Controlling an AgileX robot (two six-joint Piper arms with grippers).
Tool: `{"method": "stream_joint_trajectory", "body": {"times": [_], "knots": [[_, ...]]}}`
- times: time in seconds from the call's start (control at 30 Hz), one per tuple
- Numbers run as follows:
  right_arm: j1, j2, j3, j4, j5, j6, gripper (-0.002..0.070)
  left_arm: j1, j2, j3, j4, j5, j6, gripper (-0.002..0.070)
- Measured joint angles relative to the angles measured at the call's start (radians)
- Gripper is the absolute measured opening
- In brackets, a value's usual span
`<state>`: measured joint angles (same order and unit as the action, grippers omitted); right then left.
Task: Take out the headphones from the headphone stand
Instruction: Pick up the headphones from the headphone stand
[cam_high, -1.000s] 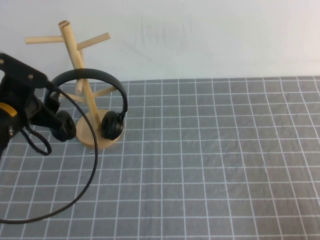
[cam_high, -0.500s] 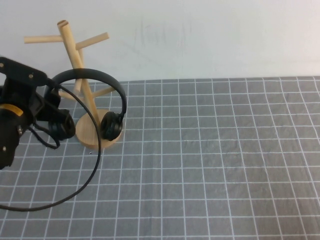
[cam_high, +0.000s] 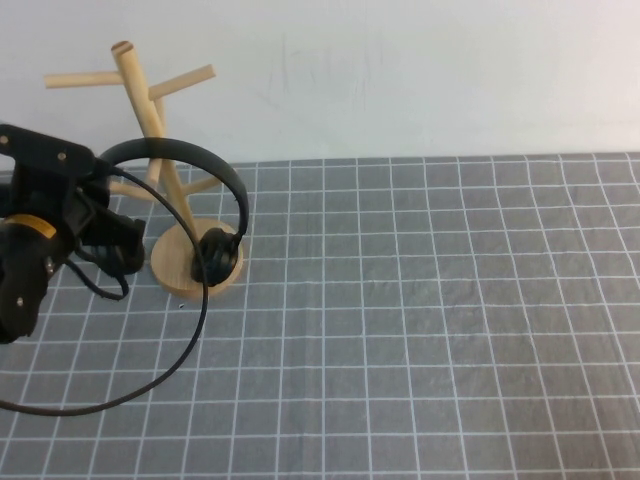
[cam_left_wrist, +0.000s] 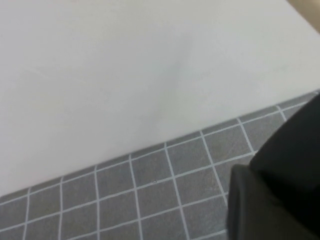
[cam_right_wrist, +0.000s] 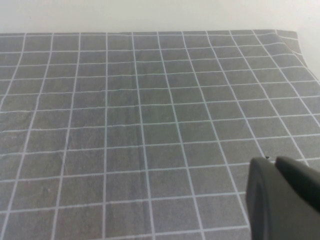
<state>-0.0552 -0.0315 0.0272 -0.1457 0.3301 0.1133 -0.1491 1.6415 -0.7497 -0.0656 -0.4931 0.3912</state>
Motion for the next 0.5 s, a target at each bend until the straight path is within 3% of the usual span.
{"method": "stream_joint_trajectory", "body": {"times": [0.13,0.5], "knots": [[0.0,0.0,0.0,0.0,0.0,0.0,-0.0006,0.0,0.002,0.0,0.002,0.006,-0.005,0.0056],[0.0,0.0,0.0,0.0,0.0,0.0,-0.0006,-0.002,-0.069,0.0,0.007,0.025,-0.041,0.0056]]}}
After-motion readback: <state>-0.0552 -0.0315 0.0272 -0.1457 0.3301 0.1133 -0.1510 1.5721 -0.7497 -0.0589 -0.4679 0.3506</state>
